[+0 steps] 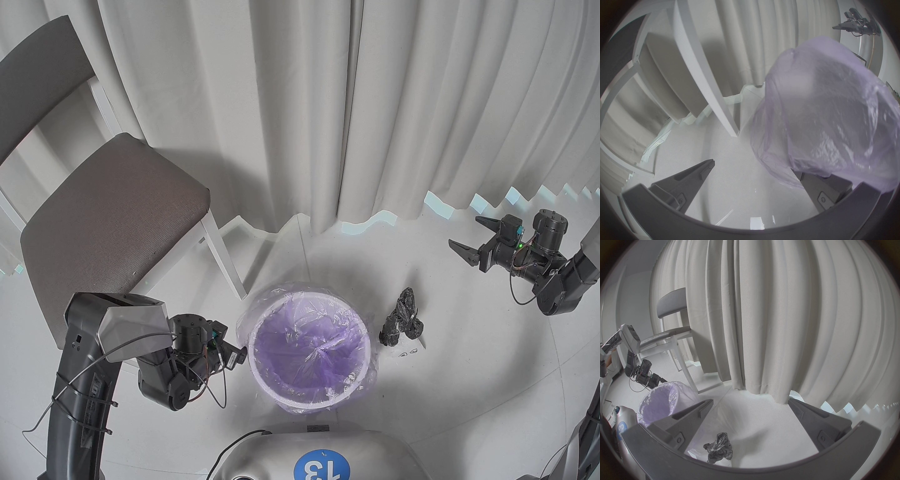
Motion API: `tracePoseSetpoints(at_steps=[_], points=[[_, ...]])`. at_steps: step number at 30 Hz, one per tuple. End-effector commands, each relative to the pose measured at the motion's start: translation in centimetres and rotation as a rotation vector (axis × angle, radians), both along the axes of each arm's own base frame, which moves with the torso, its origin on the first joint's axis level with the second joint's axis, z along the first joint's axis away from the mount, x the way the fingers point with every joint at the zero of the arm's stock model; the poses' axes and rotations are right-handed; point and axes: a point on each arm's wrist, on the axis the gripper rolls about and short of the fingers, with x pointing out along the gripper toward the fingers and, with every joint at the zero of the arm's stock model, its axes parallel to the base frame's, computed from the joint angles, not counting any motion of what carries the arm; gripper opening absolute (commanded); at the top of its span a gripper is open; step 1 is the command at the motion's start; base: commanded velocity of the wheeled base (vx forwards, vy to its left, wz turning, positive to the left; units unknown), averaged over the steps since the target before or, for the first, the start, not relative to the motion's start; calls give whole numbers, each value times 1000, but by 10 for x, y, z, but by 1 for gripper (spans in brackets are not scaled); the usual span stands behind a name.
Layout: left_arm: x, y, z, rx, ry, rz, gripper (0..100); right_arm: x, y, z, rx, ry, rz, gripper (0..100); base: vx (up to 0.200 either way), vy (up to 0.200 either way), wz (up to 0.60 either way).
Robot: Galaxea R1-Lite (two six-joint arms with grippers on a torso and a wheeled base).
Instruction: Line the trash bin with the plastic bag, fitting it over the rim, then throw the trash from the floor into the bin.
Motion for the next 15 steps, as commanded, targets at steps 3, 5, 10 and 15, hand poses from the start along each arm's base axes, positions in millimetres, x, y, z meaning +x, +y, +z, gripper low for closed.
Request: tracePoseSetpoints(at_steps=[3,5,10,15], points=[[-16,18,38,-16,-56,25,100,0,-2,2,0,-8,-5,100,0,0,0],[-19,20,46,-20,-67,24,100,0,0,1,-1,-7,0,100,0,0,0],[-23,15,40,-27,-38,-34,100,-1,3,-1,-3,1,8,100,0,0,0],[-23,12,17,4,5,-176,100,-1,3,-3,-3,5,8,100,0,0,0]])
